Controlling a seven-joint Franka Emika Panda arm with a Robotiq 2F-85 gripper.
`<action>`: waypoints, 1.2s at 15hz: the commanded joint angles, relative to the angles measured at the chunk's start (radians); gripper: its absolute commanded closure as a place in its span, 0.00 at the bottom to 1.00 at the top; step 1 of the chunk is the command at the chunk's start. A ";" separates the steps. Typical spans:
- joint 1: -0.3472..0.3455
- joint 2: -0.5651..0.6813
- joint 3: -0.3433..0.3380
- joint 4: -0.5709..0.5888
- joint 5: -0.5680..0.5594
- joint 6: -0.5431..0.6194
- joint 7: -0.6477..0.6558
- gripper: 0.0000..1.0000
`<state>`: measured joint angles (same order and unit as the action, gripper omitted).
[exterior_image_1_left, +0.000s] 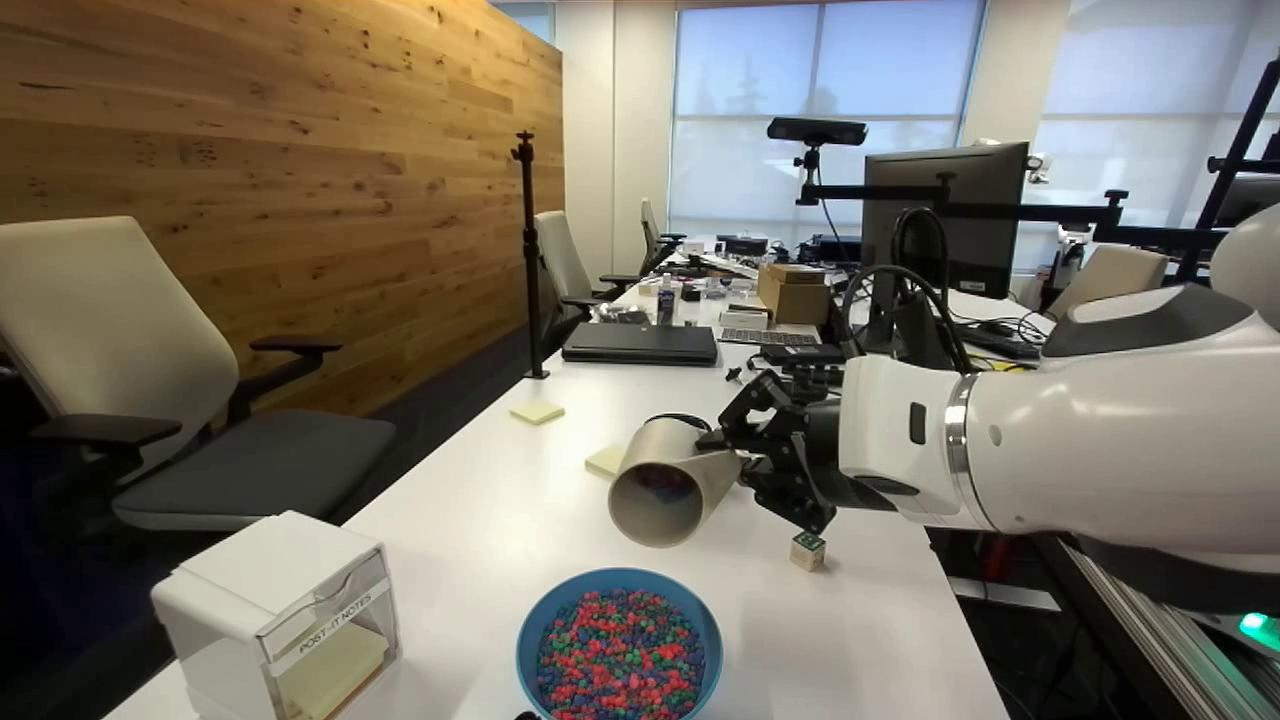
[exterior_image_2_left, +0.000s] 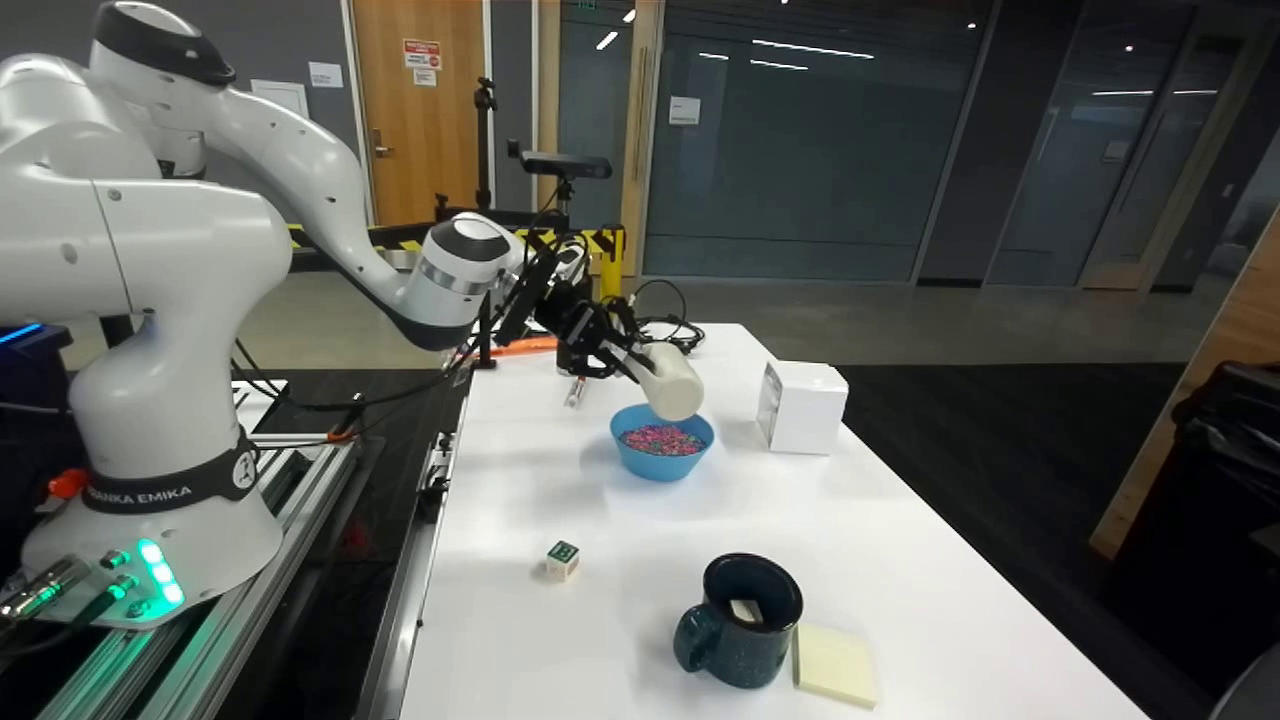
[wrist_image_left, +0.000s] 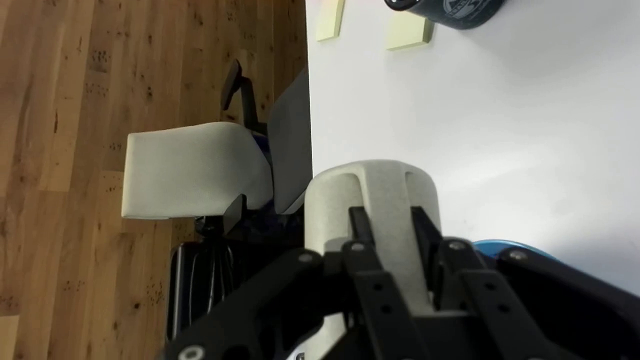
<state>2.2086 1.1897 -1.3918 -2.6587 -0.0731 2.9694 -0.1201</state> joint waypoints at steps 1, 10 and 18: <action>0.001 0.038 0.001 0.016 -0.069 0.001 -0.024 0.94; -0.015 0.049 0.019 0.042 -0.153 -0.008 -0.079 0.94; -0.077 0.065 0.019 0.091 -0.223 -0.023 -0.143 0.94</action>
<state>2.1595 1.2286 -1.3617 -2.6077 -0.2439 2.9686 -0.2369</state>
